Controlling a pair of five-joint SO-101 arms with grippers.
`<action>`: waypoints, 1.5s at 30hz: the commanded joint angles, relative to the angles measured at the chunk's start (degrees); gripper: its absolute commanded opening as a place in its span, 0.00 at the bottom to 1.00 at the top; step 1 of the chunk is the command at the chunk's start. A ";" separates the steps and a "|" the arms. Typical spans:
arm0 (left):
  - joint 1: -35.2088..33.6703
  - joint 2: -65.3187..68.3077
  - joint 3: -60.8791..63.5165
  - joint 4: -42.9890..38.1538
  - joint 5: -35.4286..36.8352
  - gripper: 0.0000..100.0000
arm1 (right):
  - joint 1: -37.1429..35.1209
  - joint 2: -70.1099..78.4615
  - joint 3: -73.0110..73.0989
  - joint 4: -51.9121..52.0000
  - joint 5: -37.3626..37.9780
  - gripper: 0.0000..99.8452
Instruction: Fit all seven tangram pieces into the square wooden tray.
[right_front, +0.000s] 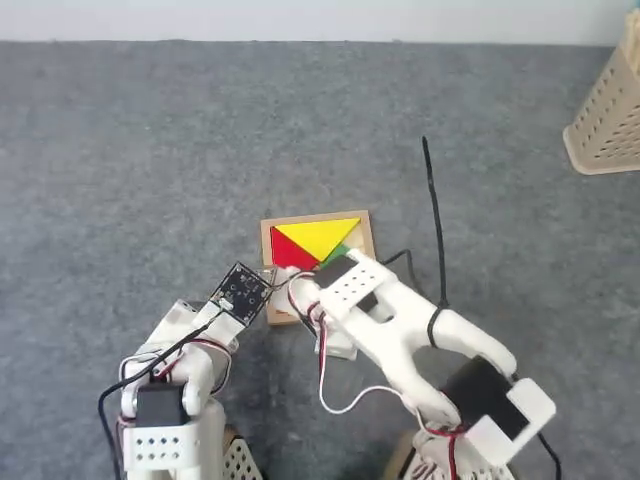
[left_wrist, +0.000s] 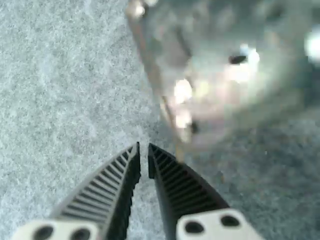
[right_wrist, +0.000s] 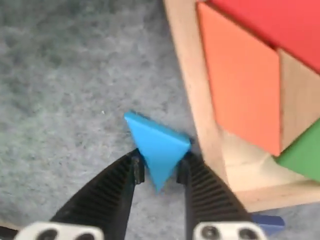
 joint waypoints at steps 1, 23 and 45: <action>-0.26 -0.97 -0.57 0.35 -0.09 0.02 | 2.51 -1.10 -1.93 1.80 0.79 0.01; -0.35 -0.97 -0.57 0.35 -0.09 0.02 | 2.59 -7.60 -7.65 6.73 -25.85 0.02; -0.35 -0.97 -0.57 0.35 -0.09 0.02 | 1.01 11.91 -20.22 17.10 -36.48 0.09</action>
